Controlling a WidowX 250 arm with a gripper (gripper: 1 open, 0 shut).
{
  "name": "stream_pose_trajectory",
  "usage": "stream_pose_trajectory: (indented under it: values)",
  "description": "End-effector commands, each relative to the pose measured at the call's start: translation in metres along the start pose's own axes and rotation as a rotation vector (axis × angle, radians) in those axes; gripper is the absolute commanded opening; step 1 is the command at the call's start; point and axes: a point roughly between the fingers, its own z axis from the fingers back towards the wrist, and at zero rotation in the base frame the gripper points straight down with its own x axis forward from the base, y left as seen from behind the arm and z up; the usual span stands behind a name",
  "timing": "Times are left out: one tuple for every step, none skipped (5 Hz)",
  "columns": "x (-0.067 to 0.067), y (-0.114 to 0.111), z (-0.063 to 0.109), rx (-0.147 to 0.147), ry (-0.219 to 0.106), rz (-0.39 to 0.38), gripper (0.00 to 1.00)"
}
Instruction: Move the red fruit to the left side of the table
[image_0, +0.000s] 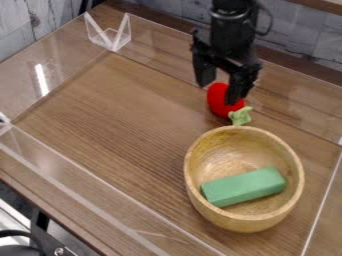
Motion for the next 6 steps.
stream_pose_trajectory:
  values:
    - [-0.001, 0.009, 0.002, 0.001, -0.016, -0.005, 1.0]
    - [0.003, 0.007, -0.009, 0.0, -0.008, 0.011, 0.0]
    - [0.006, 0.006, -0.015, 0.002, -0.01, 0.025, 0.0]
    - [0.012, -0.009, 0.01, 0.017, -0.056, 0.032, 0.0]
    - [0.012, 0.001, 0.039, 0.05, -0.112, 0.089, 0.0]
    - [0.004, 0.025, 0.072, 0.097, -0.169, 0.183, 0.0]
